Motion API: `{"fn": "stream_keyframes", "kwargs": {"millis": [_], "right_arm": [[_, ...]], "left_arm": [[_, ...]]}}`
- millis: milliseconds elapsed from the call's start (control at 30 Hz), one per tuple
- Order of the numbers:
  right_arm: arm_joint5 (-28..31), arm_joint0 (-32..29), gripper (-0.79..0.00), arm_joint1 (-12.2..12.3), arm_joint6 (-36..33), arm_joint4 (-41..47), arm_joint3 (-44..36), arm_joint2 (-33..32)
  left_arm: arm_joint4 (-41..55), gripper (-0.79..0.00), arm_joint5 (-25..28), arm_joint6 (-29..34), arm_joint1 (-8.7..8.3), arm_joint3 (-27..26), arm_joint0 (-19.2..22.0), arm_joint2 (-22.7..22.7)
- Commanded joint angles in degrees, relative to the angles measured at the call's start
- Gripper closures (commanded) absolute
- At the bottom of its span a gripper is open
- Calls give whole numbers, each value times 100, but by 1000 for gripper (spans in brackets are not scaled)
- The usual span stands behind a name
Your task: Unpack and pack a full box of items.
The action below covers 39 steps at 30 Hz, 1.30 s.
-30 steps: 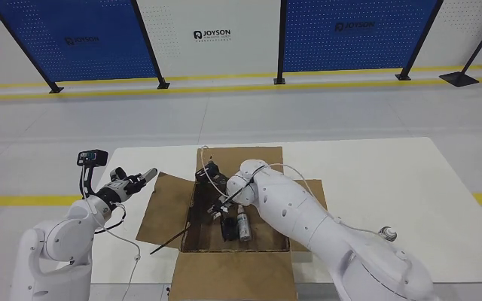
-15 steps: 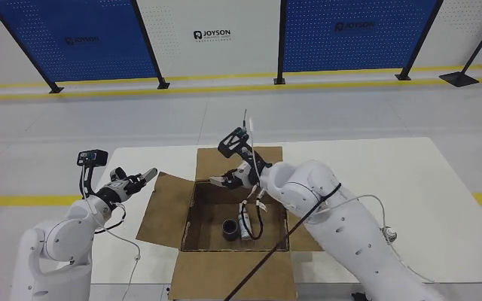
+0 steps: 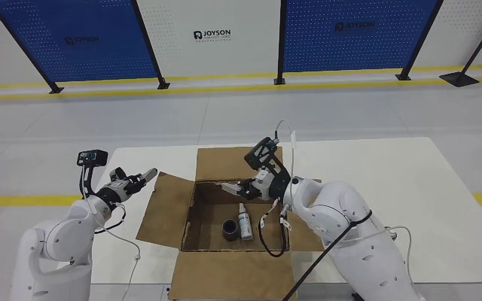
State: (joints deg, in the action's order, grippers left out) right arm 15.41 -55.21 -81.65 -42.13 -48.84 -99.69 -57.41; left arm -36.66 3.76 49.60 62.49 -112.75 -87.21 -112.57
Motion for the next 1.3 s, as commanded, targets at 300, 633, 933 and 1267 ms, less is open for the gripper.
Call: {"fn": "stream_keyframes", "kwargs": {"millis": [300,633,933,1267], "right_arm": [[-210,-745,-785,235,1727,-625,-383,-1694],[367,-2557,-785,577,1745,-864,-1347,-4357],[48,-3564,-785,621,1567,-899,-1591,-5137],[48,-3564,-785,621,1567,-899,-1591,-5137]], "left_arm": [[0,-785,0,0,0,0,0,0],[0,-785,0,0,0,0,0,0],[0,-785,0,0,0,0,0,0],[0,-785,0,0,0,0,0,0]]}}
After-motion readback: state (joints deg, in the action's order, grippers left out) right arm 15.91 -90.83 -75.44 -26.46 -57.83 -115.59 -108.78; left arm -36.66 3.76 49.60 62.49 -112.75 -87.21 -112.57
